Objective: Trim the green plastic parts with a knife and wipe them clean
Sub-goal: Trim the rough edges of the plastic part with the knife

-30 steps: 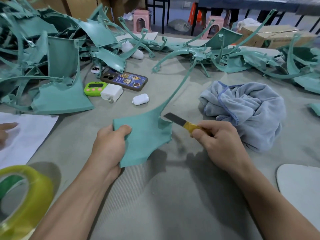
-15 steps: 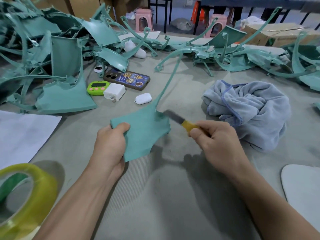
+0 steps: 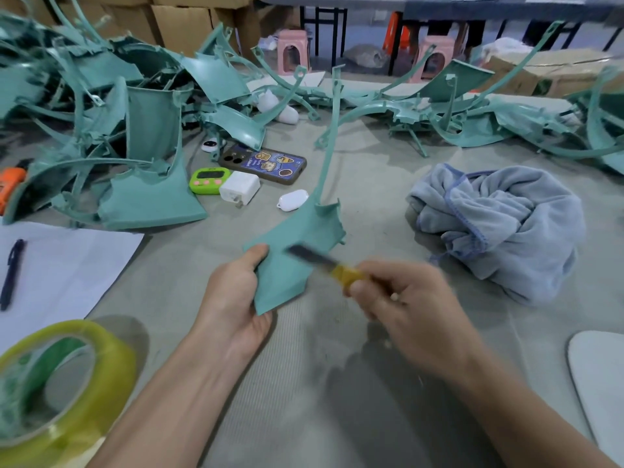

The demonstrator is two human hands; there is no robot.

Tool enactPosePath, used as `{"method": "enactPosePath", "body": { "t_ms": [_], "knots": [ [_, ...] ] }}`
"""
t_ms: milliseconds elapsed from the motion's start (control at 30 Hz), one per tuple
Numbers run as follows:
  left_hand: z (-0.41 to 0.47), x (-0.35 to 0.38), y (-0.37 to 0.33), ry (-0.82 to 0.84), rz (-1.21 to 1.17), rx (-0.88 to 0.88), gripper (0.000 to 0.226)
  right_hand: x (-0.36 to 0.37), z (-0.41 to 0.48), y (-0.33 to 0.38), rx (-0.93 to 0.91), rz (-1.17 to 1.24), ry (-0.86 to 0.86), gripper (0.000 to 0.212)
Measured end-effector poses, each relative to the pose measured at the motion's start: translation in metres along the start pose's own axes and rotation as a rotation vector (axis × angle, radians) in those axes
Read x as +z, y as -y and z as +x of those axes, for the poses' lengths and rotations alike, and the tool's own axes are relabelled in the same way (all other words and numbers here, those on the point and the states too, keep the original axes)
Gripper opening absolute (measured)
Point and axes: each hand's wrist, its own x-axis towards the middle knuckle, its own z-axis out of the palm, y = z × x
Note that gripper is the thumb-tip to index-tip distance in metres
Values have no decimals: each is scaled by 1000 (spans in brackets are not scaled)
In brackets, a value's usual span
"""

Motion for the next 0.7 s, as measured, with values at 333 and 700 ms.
{"method": "enactPosePath", "body": {
  "t_ms": [333,700],
  "knots": [
    [3,-3,8,-45,41,92,16,3,-2,0,13,-14,91,17],
    [-1,1,24,192,241,267,27,-10,15,-5,487,1007,-90,14]
  ]
}}
